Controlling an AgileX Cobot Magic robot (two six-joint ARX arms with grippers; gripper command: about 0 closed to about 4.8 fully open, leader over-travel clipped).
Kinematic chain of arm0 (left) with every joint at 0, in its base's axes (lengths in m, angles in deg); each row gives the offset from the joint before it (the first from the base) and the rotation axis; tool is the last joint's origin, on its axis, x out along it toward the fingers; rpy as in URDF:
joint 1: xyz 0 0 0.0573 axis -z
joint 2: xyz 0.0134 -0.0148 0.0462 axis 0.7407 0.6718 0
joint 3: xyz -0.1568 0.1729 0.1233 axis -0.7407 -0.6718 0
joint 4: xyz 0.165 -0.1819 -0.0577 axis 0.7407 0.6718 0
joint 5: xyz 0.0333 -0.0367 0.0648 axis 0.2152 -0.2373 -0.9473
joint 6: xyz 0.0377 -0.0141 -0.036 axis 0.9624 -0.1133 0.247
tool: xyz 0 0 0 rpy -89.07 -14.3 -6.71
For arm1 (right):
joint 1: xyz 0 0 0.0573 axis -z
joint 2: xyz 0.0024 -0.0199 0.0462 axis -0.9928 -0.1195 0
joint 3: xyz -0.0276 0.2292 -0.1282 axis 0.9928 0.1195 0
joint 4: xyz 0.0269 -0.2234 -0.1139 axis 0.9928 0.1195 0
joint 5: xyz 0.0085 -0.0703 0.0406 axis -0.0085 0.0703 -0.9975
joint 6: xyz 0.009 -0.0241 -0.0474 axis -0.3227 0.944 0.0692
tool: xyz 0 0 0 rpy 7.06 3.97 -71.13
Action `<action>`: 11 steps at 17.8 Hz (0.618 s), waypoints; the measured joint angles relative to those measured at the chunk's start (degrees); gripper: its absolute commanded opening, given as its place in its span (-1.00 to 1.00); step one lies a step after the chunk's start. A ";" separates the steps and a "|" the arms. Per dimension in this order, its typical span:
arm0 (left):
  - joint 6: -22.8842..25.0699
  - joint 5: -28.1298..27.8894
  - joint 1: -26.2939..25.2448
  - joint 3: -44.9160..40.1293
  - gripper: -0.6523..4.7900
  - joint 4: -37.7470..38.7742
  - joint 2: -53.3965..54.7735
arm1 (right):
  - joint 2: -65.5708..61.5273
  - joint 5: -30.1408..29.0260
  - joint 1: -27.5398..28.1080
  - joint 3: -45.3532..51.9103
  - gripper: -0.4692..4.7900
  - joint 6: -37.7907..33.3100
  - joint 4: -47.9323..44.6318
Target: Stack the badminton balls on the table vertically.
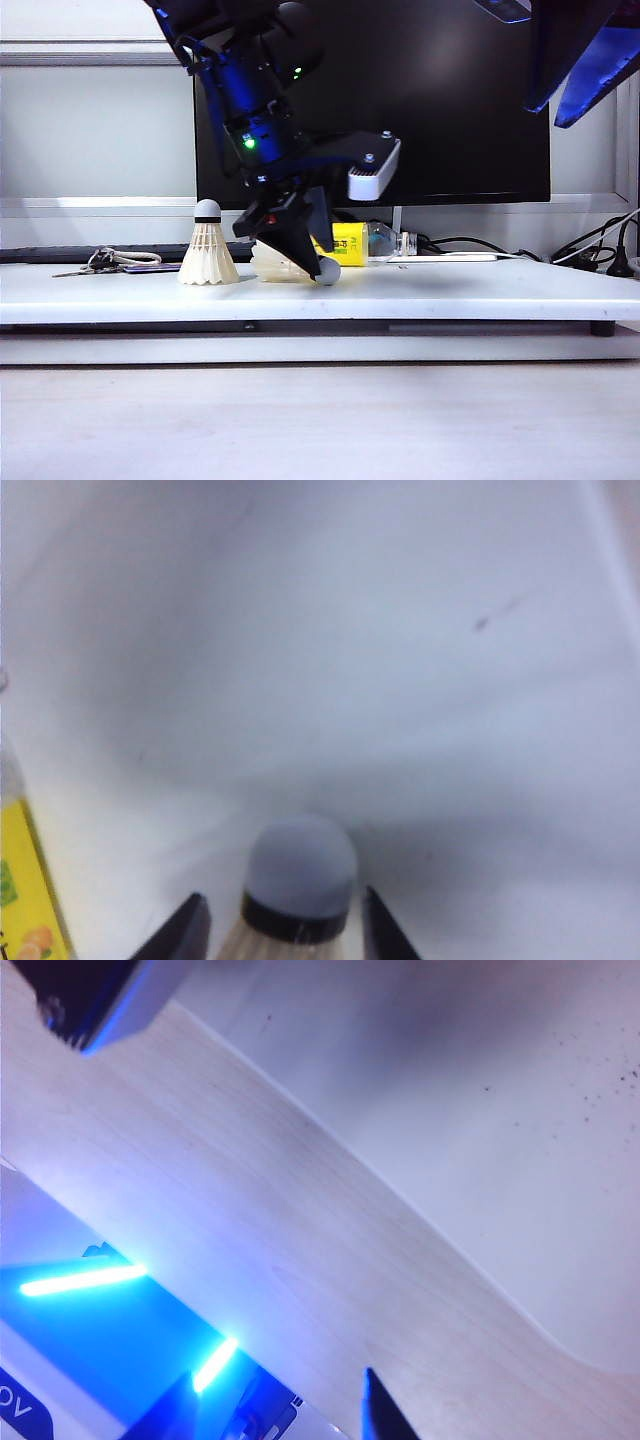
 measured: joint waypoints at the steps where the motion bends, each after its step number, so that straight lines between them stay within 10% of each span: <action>1: 0.13 0.09 -0.31 0.00 -0.01 0.02 0.00 | 0.00 0.00 0.00 0.00 -0.02 0.00 -0.24; 11: 0.13 3.13 -0.33 0.04 -0.09 -1.51 0.90 | -0.02 -0.02 0.00 0.00 -0.02 0.02 -1.42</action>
